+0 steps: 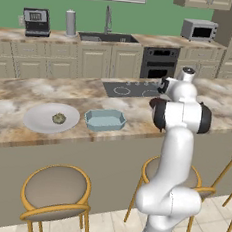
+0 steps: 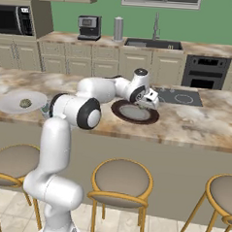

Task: Place two dumplings into each of the tupperware containers and then place the containers in the fridge.

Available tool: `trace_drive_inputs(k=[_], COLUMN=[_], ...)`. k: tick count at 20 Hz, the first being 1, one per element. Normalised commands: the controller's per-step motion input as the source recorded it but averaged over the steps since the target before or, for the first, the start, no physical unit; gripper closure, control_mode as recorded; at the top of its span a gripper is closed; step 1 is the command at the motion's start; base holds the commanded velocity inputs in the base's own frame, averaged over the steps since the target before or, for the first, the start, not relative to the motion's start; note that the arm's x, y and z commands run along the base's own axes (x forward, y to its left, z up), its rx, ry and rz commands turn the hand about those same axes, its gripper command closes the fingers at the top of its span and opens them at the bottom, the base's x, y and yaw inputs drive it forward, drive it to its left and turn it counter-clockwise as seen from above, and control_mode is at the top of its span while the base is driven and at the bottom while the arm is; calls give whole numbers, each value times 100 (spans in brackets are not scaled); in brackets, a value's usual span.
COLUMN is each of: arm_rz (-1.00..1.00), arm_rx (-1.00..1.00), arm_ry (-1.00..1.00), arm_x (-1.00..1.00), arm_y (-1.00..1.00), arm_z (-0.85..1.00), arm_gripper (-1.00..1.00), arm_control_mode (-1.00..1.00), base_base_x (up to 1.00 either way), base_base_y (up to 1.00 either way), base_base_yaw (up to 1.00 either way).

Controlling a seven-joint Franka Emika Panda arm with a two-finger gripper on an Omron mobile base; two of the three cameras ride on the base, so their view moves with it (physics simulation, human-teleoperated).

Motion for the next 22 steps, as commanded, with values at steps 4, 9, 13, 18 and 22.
trace_drive_inputs(k=[4, 9, 13, 18, 22], arm_rz=[0, 0, 0, 0, 0], arm_rx=[0, 0, 0, 0, 0], arm_ry=[3, 0, 2, 6, 10], arm_x=[-1, -4, -38, -70, -46], arm_y=[0, 0, 19, 48, 49], arm_z=[0, 9, 18, 37, 59], arm_gripper=[100, 100, 100, 100, 100], arm_control_mode=[-100, -100, -100, -100, -100], base_base_x=[0, 0, 0, 0, 0], base_base_y=[0, 0, 0, 0, 0], base_base_yaw=[0, 0, 0, 0, 0])
